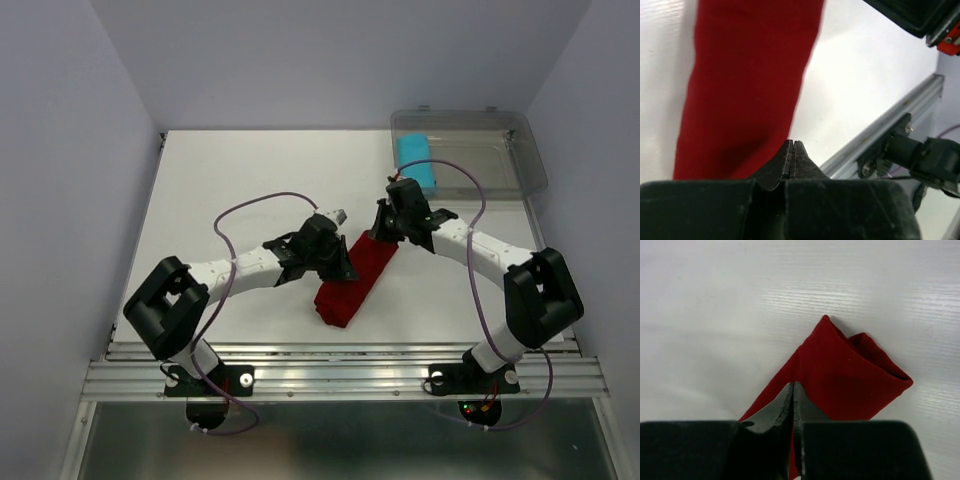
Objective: Roll the t-shirts
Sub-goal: Roll the T-shirt to the center of the board, then move the bin to the center of the board.
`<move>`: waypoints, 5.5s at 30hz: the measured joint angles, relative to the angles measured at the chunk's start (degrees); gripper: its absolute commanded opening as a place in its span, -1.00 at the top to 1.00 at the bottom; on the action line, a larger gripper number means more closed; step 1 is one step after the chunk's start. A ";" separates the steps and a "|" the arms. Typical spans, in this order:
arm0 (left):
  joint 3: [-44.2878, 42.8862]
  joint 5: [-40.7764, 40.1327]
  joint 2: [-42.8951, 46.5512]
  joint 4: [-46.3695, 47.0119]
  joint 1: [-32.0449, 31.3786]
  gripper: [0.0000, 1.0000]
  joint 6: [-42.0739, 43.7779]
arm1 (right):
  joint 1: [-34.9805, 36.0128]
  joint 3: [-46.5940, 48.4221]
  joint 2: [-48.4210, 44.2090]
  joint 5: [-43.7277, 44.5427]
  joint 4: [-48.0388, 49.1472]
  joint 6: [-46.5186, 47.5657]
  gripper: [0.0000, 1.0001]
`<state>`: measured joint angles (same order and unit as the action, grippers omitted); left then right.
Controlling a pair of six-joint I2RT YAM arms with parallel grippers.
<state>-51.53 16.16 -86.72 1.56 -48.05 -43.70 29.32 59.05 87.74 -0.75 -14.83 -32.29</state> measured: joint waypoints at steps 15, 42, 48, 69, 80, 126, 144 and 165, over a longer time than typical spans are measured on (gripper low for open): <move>-0.96 -1.64 -12.76 4.85 0.61 1.00 0.76 | -2.36 -2.62 10.67 3.65 3.04 3.06 0.95; -6.23 -4.44 1.18 -12.20 12.59 1.00 12.35 | -1.07 -8.44 -11.37 -1.42 -3.96 -3.63 0.89; -2.16 -6.97 0.66 -11.32 15.28 1.00 11.26 | 0.87 -7.72 -6.03 -2.75 -3.45 -3.21 0.89; -4.72 -12.39 0.83 -13.97 16.24 1.00 11.28 | 1.14 -8.13 -5.16 6.08 -4.07 -1.42 0.78; -4.35 -13.33 -2.29 -12.94 18.53 1.00 11.63 | 0.70 -7.21 -5.46 9.18 -5.29 -0.68 0.76; -3.32 -11.58 -8.83 -7.41 15.82 1.00 10.84 | 0.70 -7.89 -5.57 11.23 -7.39 -0.07 0.62; -15.13 -15.63 1.42 -18.34 15.91 1.00 14.97 | -0.31 -5.73 -6.32 13.33 -9.77 2.32 0.10; -11.72 -17.81 9.57 -22.38 17.46 1.00 14.73 | -13.18 17.03 2.99 13.22 -11.45 7.65 -0.51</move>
<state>-63.24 -1.65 -77.14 -20.82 -30.59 -28.97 16.14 76.07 90.74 12.47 -26.28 -24.64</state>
